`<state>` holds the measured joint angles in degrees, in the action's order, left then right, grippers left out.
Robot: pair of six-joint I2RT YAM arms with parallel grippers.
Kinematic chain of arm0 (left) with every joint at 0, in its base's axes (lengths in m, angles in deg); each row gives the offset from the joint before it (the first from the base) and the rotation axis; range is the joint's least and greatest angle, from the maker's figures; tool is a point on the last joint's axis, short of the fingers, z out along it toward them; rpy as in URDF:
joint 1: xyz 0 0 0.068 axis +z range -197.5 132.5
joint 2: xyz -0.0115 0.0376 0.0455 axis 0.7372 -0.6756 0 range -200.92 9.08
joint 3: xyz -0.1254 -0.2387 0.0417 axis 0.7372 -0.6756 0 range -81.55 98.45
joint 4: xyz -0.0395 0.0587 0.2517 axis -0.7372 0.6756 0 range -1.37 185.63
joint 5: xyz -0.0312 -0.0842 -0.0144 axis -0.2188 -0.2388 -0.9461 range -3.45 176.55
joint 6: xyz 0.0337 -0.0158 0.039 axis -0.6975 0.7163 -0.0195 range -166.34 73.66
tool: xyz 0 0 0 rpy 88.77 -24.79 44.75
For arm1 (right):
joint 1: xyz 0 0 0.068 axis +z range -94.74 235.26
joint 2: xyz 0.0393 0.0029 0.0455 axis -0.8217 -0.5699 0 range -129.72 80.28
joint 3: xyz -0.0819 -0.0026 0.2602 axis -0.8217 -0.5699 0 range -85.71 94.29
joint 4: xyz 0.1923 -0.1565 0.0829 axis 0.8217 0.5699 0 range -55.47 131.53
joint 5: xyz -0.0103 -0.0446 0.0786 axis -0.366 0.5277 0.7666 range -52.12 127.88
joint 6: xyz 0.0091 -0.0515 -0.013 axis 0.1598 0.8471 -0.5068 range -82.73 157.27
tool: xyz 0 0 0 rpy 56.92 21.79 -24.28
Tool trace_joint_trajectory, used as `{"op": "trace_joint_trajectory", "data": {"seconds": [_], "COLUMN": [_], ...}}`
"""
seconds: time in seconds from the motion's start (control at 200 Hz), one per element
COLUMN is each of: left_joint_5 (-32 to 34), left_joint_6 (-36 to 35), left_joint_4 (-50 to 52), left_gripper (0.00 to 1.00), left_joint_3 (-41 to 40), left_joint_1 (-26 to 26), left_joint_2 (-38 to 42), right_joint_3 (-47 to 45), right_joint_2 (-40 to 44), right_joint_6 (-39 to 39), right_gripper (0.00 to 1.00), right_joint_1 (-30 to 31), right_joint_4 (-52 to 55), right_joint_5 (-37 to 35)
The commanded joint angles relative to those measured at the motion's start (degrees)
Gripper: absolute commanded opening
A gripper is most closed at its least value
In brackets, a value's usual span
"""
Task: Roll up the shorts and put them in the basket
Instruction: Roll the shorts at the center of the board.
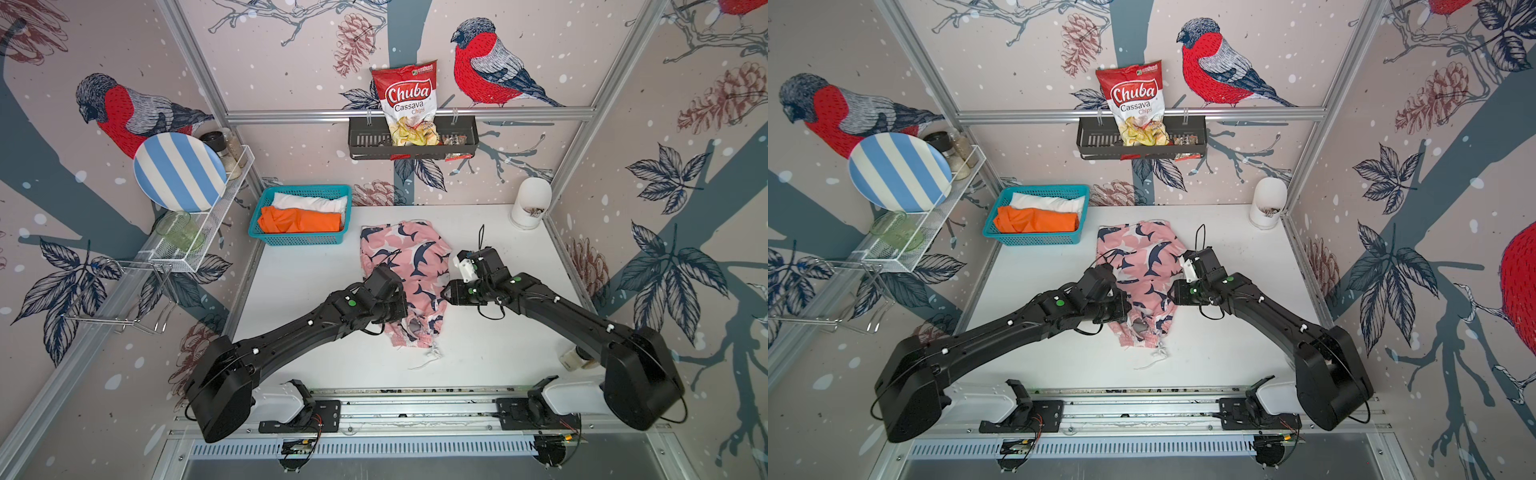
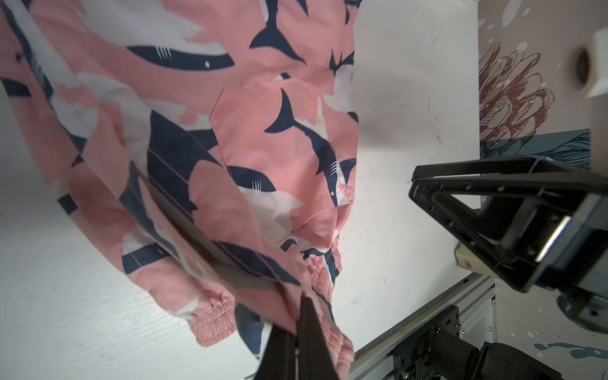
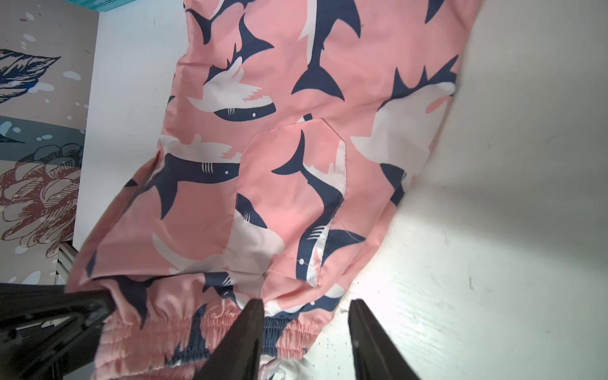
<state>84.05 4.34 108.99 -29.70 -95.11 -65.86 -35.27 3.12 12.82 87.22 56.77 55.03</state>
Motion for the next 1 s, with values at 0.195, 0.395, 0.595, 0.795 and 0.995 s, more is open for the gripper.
{"op": "trace_joint_trajectory", "data": {"seconds": [0.195, 0.395, 0.595, 0.795, 0.995], "left_joint_5": [4.22, 4.97, 5.91, 2.66, -0.58], "left_joint_6": [-4.75, -6.24, -7.74, -11.04, -13.79], "left_joint_4": [-7.59, -9.12, -8.24, -9.69, -9.46], "left_gripper": [0.00, 0.00, 0.00, 0.00, 0.00], "left_joint_3": [-11.66, -13.52, -15.74, -18.07, -16.66], "left_joint_1": [2.15, 2.17, 5.14, 10.01, 11.83], "left_joint_2": [-6.92, -8.76, -4.94, -2.71, -6.21], "right_joint_3": [-3.57, -5.82, -13.26, -11.50, -23.16], "right_joint_2": [5.12, 11.39, 17.57, 11.14, 7.24], "right_joint_6": [2.56, 14.67, 36.00, 55.44, 80.22], "right_gripper": [0.46, 0.62, 1.00, 1.00, 1.00], "right_joint_1": [2.58, 10.21, 23.66, 26.96, 32.83], "right_joint_4": [-0.91, -3.12, -11.71, -10.07, -30.03], "right_joint_5": [1.27, -2.68, -21.05, -26.63, -41.32]}}
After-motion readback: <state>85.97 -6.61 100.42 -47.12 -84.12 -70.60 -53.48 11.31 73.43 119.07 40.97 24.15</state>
